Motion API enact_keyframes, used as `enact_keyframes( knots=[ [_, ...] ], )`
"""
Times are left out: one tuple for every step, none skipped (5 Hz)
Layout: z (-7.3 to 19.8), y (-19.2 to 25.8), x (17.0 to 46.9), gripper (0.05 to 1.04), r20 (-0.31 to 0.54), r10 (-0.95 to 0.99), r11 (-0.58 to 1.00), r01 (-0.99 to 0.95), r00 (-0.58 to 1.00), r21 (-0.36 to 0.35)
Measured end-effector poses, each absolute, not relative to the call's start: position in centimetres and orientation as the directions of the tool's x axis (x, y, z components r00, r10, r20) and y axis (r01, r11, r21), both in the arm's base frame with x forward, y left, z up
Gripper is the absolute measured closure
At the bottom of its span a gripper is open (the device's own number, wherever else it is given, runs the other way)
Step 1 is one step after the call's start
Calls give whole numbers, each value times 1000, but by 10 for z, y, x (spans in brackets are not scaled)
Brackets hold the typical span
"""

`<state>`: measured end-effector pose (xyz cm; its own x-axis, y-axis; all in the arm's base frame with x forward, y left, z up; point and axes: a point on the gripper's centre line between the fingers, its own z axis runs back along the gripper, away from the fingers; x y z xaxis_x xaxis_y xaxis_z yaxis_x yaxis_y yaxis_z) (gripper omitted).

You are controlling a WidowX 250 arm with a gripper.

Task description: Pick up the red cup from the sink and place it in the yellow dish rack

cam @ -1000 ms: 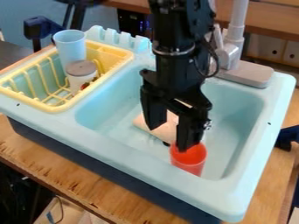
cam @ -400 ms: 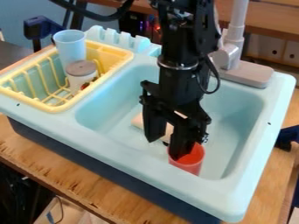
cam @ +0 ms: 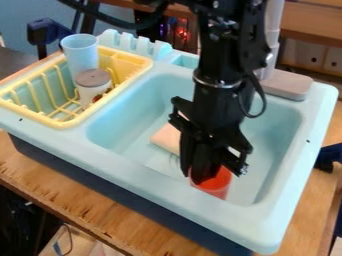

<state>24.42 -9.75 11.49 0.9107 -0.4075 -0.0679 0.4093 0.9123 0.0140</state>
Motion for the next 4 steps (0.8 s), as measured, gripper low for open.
enact_keyframes(
  knots=[
    [137,-100,242,982,-16,-427,904,427,904,13],
    [170,-99,240,987,50,-426,904,428,903,-17],
    [212,-72,256,987,130,-349,932,358,928,-58],
    [248,-30,273,987,201,-265,957,283,943,-62]
  ],
)
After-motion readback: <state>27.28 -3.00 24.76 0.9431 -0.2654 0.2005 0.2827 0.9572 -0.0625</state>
